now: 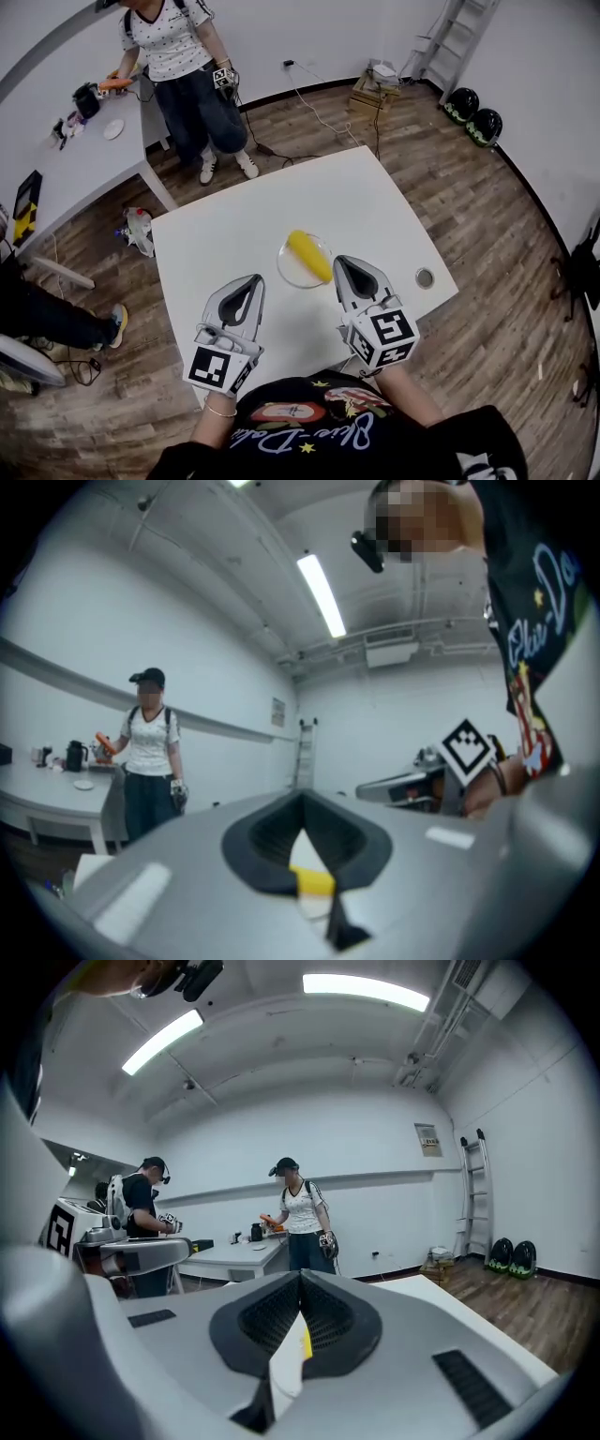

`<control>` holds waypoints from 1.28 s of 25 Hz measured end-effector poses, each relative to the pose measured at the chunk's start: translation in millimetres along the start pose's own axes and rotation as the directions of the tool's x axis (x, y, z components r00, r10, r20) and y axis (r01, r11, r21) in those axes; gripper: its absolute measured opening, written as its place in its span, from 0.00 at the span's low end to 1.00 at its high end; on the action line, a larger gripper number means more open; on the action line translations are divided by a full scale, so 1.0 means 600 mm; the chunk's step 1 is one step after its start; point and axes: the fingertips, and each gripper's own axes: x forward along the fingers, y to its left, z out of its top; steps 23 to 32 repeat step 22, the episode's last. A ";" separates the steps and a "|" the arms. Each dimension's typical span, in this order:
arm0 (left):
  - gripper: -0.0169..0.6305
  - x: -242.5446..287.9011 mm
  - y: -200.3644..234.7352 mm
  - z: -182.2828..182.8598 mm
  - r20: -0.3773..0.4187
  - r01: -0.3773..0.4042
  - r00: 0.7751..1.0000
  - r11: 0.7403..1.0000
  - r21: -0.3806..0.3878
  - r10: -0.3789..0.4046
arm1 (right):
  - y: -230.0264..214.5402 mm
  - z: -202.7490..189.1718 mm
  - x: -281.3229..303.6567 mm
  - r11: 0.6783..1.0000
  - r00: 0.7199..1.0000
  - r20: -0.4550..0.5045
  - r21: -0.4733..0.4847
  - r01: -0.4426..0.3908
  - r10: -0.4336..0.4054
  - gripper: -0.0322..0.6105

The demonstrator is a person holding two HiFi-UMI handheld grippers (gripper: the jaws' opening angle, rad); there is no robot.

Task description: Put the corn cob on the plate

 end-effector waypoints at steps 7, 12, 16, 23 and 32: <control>0.02 -0.008 0.002 -0.003 -0.011 -0.019 1.000 1.000 0.002 0.019 | 0.003 -0.007 0.003 1.000 1.000 -0.012 0.007 -0.021 0.021 0.07; 0.02 -0.013 0.005 -0.004 -0.023 -0.032 0.999 0.999 0.002 0.032 | 0.006 -0.010 0.005 1.000 0.999 -0.016 0.013 -0.027 0.027 0.07; 0.02 -0.013 0.002 -0.010 -0.031 -0.024 0.999 1.000 -0.002 0.024 | 0.005 -0.014 0.005 1.000 0.999 -0.024 0.011 -0.026 0.026 0.07; 0.02 -0.009 0.004 -0.008 -0.017 -0.013 1.000 1.000 -0.006 0.012 | 0.003 -0.018 0.009 1.000 0.999 -0.036 0.023 -0.017 0.017 0.07; 0.02 -0.009 0.004 -0.008 -0.017 -0.013 1.000 1.000 -0.006 0.012 | 0.003 -0.018 0.009 1.000 0.999 -0.036 0.023 -0.017 0.017 0.07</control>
